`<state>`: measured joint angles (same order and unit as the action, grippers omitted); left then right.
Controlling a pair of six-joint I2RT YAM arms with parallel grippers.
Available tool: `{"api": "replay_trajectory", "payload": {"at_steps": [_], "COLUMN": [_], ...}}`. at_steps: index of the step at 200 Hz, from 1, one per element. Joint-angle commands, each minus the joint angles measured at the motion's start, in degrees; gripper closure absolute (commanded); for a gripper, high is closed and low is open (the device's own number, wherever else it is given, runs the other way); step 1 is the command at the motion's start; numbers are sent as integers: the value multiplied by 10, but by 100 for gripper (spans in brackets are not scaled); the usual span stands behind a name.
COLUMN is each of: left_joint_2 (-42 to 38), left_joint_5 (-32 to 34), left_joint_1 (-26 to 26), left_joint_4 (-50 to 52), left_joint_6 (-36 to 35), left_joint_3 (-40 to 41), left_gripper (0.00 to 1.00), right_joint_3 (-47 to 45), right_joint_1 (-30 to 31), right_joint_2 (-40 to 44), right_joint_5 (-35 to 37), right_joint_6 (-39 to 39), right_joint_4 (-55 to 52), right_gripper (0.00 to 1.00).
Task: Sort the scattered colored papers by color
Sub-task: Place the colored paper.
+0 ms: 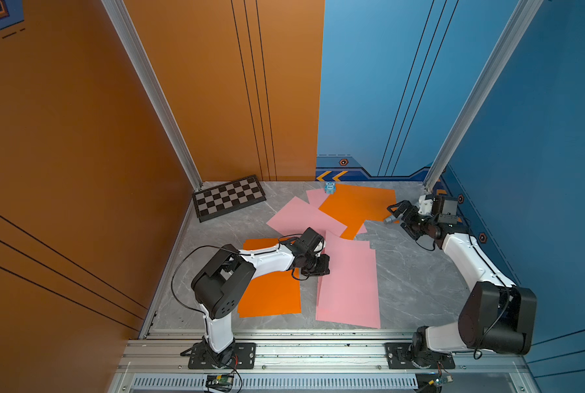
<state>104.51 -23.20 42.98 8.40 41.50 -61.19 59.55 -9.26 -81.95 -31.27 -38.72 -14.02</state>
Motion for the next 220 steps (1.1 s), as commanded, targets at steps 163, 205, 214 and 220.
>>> {"api": "replay_trajectory", "payload": {"at_steps": [163,205,214,220], "left_joint_2": [0,18,20,19], "left_joint_5": [-37,-41,-42,-39], "left_joint_1": [19,21,21,21], "left_joint_4": [-11,-9,-9,-7], "left_joint_6": [-30,-35,-35,-34], "left_joint_3": [31,5,4,4], "left_gripper": [100,100,100,100], "right_joint_3": [6,10,11,11], "right_joint_1": [14,22,23,24], "right_joint_2": [-27,-33,-33,-34], "right_joint_5": [-9,-8,-8,-7], "right_joint_6": [18,18,18,19], "right_joint_4": [-13,-14,-14,-15], "right_gripper": [0,0,0,0]}}
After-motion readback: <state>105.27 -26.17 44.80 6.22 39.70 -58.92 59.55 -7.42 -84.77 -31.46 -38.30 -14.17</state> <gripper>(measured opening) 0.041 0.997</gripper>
